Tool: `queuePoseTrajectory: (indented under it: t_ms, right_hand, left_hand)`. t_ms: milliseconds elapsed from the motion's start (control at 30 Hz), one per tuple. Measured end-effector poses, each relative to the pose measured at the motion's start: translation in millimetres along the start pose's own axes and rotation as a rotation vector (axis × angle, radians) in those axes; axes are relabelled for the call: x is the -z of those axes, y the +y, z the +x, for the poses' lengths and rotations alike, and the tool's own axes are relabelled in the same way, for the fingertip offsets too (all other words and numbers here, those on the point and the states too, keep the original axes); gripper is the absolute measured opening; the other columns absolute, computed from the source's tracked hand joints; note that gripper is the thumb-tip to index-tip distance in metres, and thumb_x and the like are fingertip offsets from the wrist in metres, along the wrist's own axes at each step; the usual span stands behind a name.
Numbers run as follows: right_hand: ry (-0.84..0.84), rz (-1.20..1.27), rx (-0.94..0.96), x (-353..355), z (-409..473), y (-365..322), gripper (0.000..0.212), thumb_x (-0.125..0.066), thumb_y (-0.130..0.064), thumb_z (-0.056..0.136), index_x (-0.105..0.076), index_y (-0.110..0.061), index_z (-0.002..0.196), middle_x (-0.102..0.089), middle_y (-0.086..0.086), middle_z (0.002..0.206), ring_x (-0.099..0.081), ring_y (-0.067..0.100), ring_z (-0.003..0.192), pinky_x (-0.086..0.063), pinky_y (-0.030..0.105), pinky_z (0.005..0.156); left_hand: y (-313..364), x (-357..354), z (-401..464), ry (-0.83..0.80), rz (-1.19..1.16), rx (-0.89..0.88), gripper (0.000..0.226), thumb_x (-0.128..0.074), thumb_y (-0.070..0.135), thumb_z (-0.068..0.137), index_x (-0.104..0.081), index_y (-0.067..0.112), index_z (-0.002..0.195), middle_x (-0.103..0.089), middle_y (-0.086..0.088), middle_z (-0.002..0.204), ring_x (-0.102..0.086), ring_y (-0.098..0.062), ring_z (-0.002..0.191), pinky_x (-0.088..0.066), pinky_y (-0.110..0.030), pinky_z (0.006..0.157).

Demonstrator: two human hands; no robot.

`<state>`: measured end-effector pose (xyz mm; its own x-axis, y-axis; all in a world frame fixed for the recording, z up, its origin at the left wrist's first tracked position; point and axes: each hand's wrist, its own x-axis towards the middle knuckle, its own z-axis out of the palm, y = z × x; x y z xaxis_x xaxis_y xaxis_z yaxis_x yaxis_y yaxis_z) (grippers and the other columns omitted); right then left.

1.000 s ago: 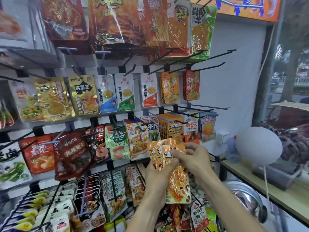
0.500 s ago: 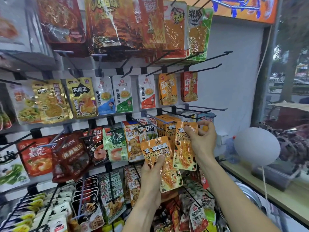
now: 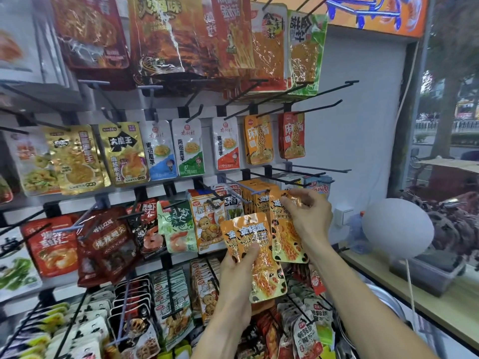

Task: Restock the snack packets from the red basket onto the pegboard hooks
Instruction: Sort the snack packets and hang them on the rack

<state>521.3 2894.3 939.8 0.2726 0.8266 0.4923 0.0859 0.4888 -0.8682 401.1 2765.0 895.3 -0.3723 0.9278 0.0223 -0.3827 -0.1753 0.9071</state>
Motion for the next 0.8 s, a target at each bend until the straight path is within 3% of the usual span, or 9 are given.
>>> queuePoseTrajectory:
  t_ms: [200, 300, 433, 567, 667, 733, 800]
  right_hand:
    - [-0.007, -0.112, -0.012, -15, 10, 3, 0.020, -0.089, -0.025, 0.081, -0.079, -0.022, 0.098, -0.076, -0.007, 0.100, -0.067, 0.012, 0.097, -0.053, 0.033, 0.089]
    - [-0.029, -0.192, 0.005, -34, 20, 3, 0.019, -0.087, -0.020, 0.082, -0.081, -0.016, 0.100, -0.078, -0.003, 0.098, -0.071, 0.015, 0.095, -0.055, 0.031, 0.090]
    - [-0.052, -0.294, 0.034, -51, 24, 1, 0.024, -0.083, -0.022, 0.087, -0.082, -0.013, 0.109, -0.079, 0.002, 0.106, -0.072, 0.017, 0.100, -0.046, 0.020, 0.087]
    - [-0.023, -0.385, 0.011, -41, 5, 5, 0.032, -0.082, -0.029, 0.087, -0.078, -0.020, 0.117, -0.078, -0.003, 0.103, -0.072, 0.017, 0.091, -0.051, 0.027, 0.078]
    - [0.042, -0.261, -0.030, -18, -29, 2, 0.032, -0.082, -0.033, 0.088, -0.075, -0.022, 0.118, -0.077, -0.006, 0.108, -0.072, 0.013, 0.099, -0.056, 0.031, 0.089]
    - [-0.035, -0.050, -0.084, -8, -53, -4, 0.029, -0.083, -0.039, 0.086, -0.071, -0.026, 0.109, -0.074, -0.012, 0.102, -0.070, 0.003, 0.094, -0.057, 0.028, 0.087]
    - [-0.164, 0.118, -0.185, -7, -65, -4, 0.042, -0.089, -0.039, 0.079, -0.063, -0.025, 0.109, -0.074, -0.007, 0.102, -0.072, 0.008, 0.094, -0.058, 0.032, 0.086]
  left_hand:
    - [4, 2, 0, 0.048, 0.021, -0.015, 0.101, -0.075, 0.040, 0.095, -0.008, 0.023, 0.169, -0.029, -0.001, 0.171, -0.033, -0.025, 0.156, -0.023, -0.048, 0.127]
    - [7, 8, 2, 0.130, 0.022, -0.035, 0.096, -0.072, 0.036, 0.098, -0.010, 0.021, 0.169, -0.030, -0.004, 0.171, -0.035, -0.028, 0.154, -0.025, -0.050, 0.126]
    - [14, 17, 1, 0.185, 0.012, -0.053, 0.100, -0.074, 0.038, 0.096, -0.006, 0.022, 0.169, -0.024, -0.004, 0.173, -0.029, -0.028, 0.157, -0.022, -0.052, 0.126]
    - [19, 18, 0, 0.106, 0.009, -0.068, 0.096, -0.077, 0.034, 0.094, -0.016, 0.019, 0.167, -0.040, -0.004, 0.165, -0.037, -0.027, 0.153, -0.026, -0.050, 0.125]
    - [20, 8, -2, 0.072, 0.051, -0.057, 0.101, -0.081, 0.038, 0.089, -0.019, 0.019, 0.167, -0.044, -0.003, 0.162, -0.041, -0.026, 0.150, -0.028, -0.048, 0.124]
    - [20, 2, -4, 0.060, 0.079, -0.060, 0.073, -0.082, 0.034, 0.089, -0.042, 0.030, 0.151, -0.061, 0.009, 0.139, -0.059, -0.013, 0.129, -0.036, -0.039, 0.117]
    - [17, -7, -7, 0.011, 0.094, 0.002, 0.039, -0.081, 0.026, 0.091, -0.056, 0.038, 0.119, -0.071, 0.020, 0.104, -0.067, 0.002, 0.097, -0.044, -0.027, 0.102]
